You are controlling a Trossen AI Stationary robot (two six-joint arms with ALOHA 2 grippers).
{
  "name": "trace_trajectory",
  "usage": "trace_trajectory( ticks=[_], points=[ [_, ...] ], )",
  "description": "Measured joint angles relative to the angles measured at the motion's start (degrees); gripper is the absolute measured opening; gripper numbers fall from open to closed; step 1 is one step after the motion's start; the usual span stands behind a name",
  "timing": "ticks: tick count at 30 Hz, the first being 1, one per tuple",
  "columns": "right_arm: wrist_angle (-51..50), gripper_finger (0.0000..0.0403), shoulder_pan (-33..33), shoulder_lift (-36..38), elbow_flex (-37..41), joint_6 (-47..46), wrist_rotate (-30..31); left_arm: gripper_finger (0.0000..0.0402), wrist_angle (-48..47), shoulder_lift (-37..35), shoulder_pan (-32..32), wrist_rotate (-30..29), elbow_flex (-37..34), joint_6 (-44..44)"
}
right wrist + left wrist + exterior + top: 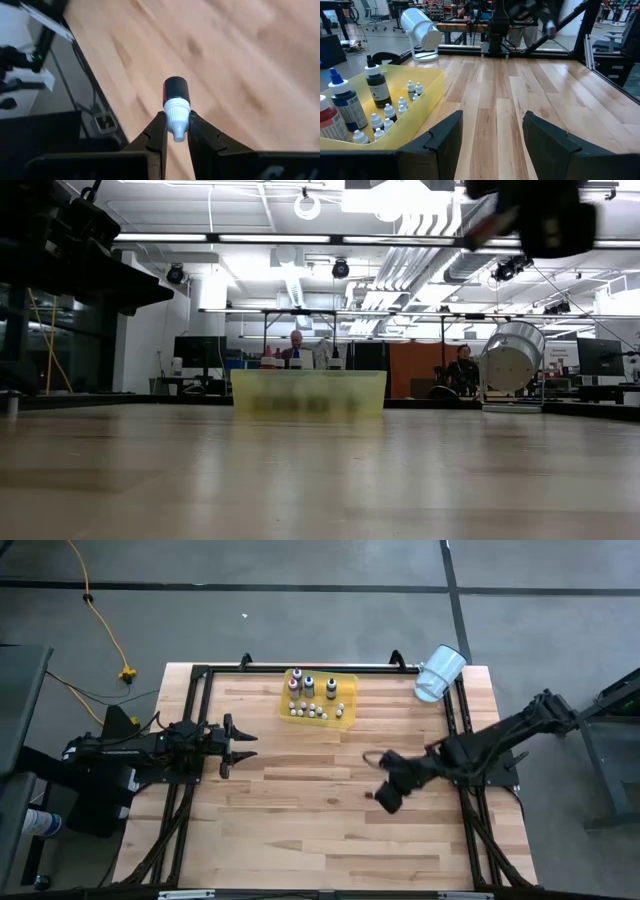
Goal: Pick & Place food coloring
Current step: Put the small red food coloring into the yellow container
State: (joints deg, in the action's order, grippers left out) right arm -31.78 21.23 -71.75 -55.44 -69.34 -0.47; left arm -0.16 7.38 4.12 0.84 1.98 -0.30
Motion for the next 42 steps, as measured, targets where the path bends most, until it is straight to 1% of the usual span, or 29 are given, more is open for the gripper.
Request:
trace_trajectory(
  ticks=[6, 8, 10, 12, 15, 21, 25, 28, 31, 33, 36, 42],
  points=[
    [3.48, 0.0046, -11.19, 0.99, -1.05, 13.59, -2.79, 0.0198, 0.01, 0.0, -0.02, 0.0, 0.0, 0.0],
    [2.54, 0.0046, -14.46, 0.37, -3.45, 18.9, -3.65, 0.0198, 0.02, -0.01, 0.0, -0.02, 0.0, -0.01],
    [-0.9, 0.0046, -17.48, -0.68, -7.41, 24.47, -4.01, 0.0198, 0.0, -0.02, -0.02, -0.02, 0.0, 0.0],
    [-5.85, 0.0046, -20.47, -2.49, -12.38, 30.16, -3.98, 0.0198, 0.0, -0.01, -0.01, 0.0, 0.0, 0.0],
    [-15.06, 0.0046, -24.65, -6.89, -22.14, 39.03, -3.1, 0.0198, 0.0, -0.02, 0.0, -0.02, 0.0, 0.0],
    [-32.24, 0.0046, -31.37, -20.31, -44.56, 56.15, -1.33, 0.0198, 0.0, -0.02, 0.0, 0.0, 0.0, 0.0],
    [-39.54, 0.0046, -34.82, -28.9, -57.1, 64.77, -0.66, 0.0198, 0.0, -0.01, 0.0, -0.01, 0.0, -0.01],
    [-42.88, 0.0047, -36.94, -33.96, -63.88, 69.34, 1.08, 0.0198, 0.0, -0.02, 0.0, -0.01, 0.0, 0.0],
    [-45.69, 0.0048, -38.59, -38.37, -68.04, 73.33, 3.21, 0.0198, 0.0, -0.02, -0.02, 0.0, 0.0, 0.0],
    [-47.41, 0.0047, -39.61, -40.9, -69.46, 75.69, 4.63, 0.0198, 0.0, -0.01, 0.0, 0.0, 0.0, 0.0],
    [-49.82, 0.0046, -41.13, -43.92, -69.65, 78.19, 5.7, 0.0198, 0.0, 0.0, -0.02, 0.0, 0.0, 0.0],
    [-51.94, 0.0047, -43.96, -49.2, -67.49, 82.12, 6.95, 0.0198, 0.01, -0.01, 0.0, -0.01, 0.0, -0.01]
  ],
)
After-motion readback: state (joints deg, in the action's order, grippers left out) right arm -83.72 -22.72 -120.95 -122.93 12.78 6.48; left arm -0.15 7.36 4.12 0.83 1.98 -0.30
